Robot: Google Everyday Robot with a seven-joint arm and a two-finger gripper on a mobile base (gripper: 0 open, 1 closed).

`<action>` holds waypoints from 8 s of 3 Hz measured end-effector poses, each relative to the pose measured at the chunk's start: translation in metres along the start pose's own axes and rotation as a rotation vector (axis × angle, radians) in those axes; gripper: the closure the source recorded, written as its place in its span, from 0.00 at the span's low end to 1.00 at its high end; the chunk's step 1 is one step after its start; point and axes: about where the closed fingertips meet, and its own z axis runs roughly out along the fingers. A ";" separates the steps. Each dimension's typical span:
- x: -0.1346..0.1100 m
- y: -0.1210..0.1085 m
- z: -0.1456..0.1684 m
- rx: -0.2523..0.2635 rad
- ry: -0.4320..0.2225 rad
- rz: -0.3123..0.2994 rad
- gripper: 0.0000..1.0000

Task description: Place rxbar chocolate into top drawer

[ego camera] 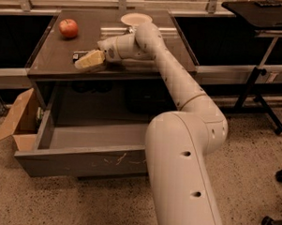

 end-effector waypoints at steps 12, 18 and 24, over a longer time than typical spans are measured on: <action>-0.009 0.190 -0.016 -0.220 0.026 -0.159 1.00; 0.152 0.210 0.010 -0.299 0.078 0.075 1.00; 0.189 0.160 0.018 -0.240 0.229 0.189 0.09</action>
Offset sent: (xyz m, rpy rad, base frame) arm 0.0061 -0.0063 -0.0066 0.0402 0.0093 -0.0172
